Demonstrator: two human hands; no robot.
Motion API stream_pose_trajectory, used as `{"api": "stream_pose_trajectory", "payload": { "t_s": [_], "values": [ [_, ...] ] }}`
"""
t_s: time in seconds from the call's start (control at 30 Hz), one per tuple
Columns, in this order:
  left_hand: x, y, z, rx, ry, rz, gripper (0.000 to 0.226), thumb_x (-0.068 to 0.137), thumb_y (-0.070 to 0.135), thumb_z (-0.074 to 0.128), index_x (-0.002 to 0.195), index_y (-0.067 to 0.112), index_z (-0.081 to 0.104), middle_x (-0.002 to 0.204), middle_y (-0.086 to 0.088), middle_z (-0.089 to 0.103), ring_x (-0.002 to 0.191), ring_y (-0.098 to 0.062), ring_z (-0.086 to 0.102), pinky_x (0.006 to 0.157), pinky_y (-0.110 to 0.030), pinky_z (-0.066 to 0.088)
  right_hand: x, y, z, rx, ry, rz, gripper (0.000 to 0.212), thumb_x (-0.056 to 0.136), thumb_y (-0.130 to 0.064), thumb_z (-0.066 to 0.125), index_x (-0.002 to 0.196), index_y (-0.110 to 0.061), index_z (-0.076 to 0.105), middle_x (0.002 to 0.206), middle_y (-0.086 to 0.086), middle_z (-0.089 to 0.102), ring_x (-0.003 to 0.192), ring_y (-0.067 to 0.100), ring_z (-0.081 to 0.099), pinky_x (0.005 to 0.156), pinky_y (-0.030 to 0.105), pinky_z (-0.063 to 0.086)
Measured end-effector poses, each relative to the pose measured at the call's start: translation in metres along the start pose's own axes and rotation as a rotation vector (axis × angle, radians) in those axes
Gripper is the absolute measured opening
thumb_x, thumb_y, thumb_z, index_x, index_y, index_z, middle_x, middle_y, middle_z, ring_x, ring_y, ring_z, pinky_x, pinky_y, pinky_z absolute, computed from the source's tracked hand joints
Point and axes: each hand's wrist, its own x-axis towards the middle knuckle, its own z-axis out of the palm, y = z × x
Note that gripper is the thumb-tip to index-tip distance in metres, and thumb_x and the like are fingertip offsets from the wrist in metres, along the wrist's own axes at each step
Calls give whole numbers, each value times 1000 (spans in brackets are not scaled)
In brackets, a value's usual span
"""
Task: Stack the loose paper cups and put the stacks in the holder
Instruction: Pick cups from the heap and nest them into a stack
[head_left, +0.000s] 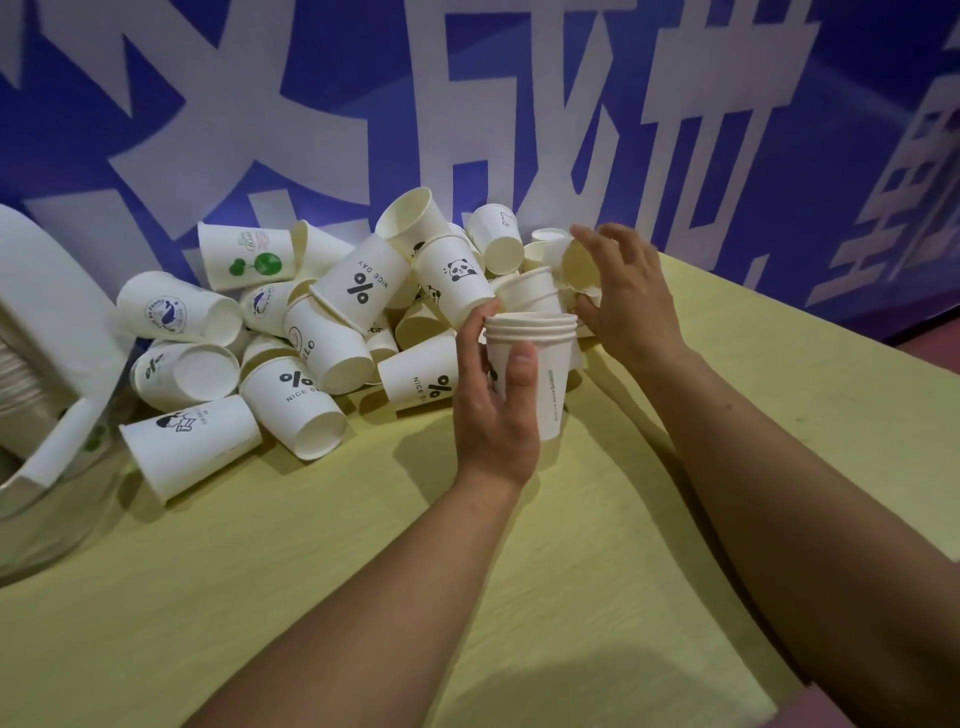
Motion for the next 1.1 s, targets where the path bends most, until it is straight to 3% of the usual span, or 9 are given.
{"api": "stream_pose_trajectory", "payload": {
  "t_s": [0.17,0.33,0.43,0.53,0.6,0.73,0.9,0.97,1.1],
  "values": [
    [-1,-1,-1,-6,3,11,50,88,59,50,134,42,43,127,-10,62,107,-25,65,79,-35,58,-3,-2,-27,167,199,87,75,83,-28,78,147,-28,39,143,9,38,127,25,41,97,28,42],
    [-2,-1,0,50,-5,39,57,89,58,49,141,38,42,132,-6,61,114,-21,63,90,-45,58,-20,-19,-57,540,315,42,65,86,-53,52,142,-21,46,127,1,43,109,3,45,85,5,43],
    [-4,2,1,81,-39,72,54,90,59,52,141,47,39,136,13,58,122,-10,60,97,-42,55,-25,-26,-59,654,228,-29,64,86,-58,42,140,-25,50,125,-4,47,110,1,49,86,14,48],
    [-5,5,1,97,-84,96,69,87,75,51,147,47,32,136,35,51,125,2,56,97,-26,53,-26,-30,-56,667,173,-98,63,87,-57,42,141,-24,51,127,-2,52,115,10,53,90,28,52],
    [-6,8,1,99,-87,91,70,84,80,48,146,58,24,133,46,46,126,7,53,98,-23,53,-26,-29,-55,668,128,-119,64,88,-57,43,142,-24,50,127,-4,53,113,6,54,87,20,51],
    [-5,8,0,140,-50,103,64,83,83,45,140,69,19,136,40,47,129,-1,52,103,-40,52,-27,-25,-57,660,62,-119,64,87,-57,43,139,-22,54,124,1,57,106,8,57,80,10,50],
    [-6,7,2,173,-105,144,66,84,83,44,143,54,33,132,41,48,123,4,55,94,-24,53,-29,-27,-62,715,-103,-143,50,87,-51,42,131,-33,57,113,-11,56,107,7,55,77,12,49],
    [-7,7,2,176,-105,140,68,85,81,45,144,49,34,132,40,49,122,2,57,94,-29,55,-30,-31,-60,665,-233,-141,43,87,-46,43,127,-39,59,112,-16,56,106,4,54,79,16,46],
    [-6,8,2,208,-86,153,63,88,79,41,144,53,28,133,51,41,128,10,49,101,-23,49,-35,-39,-53,608,-351,-169,55,86,-57,38,128,-33,64,124,-10,59,112,7,55,90,27,45]
  ]
}}
